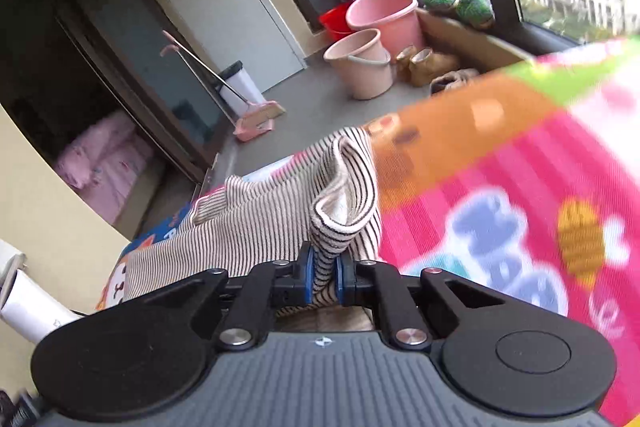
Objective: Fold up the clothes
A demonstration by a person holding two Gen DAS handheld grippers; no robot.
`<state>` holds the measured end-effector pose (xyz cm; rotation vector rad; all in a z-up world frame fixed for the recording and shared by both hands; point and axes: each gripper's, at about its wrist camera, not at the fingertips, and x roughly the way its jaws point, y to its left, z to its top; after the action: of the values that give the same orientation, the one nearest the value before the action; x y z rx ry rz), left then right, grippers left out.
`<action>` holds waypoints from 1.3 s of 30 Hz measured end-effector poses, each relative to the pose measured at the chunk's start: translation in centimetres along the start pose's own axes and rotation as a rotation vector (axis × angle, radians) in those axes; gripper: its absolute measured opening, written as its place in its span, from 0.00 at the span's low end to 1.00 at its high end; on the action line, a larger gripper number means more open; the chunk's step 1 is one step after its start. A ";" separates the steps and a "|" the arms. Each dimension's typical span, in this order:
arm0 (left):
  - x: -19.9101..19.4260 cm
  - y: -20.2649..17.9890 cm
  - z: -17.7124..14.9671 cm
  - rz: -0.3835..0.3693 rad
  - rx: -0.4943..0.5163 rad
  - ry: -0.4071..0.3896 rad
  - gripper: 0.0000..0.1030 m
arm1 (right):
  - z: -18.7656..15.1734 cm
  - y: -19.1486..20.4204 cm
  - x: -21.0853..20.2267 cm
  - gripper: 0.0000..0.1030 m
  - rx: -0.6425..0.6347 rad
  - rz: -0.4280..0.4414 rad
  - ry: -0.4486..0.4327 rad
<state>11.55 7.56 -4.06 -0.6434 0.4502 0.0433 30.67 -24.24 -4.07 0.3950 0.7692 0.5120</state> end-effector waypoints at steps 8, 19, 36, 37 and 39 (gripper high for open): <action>-2.4 -5.4 0.5 0.055 0.253 -0.034 0.98 | 1.0 1.2 -3.4 0.30 -0.126 0.006 -0.100; 6.4 -7.0 0.3 0.037 0.329 0.112 0.98 | 2.3 0.2 2.2 0.25 -0.120 0.011 0.052; 5.9 -4.9 0.4 -0.028 0.255 0.100 0.99 | 5.1 13.1 14.3 0.59 -0.597 -0.011 0.164; 5.9 -4.9 0.4 -0.030 0.253 0.099 0.99 | 4.7 13.3 15.1 0.50 -0.618 -0.021 0.179; 5.9 -4.8 0.4 -0.033 0.249 0.099 0.99 | 4.0 13.2 15.8 0.34 -0.616 -0.035 0.186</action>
<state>17.89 3.30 -3.51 -0.4092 0.5306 -0.0752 39.39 -5.20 -3.42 -0.2404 0.7529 0.7277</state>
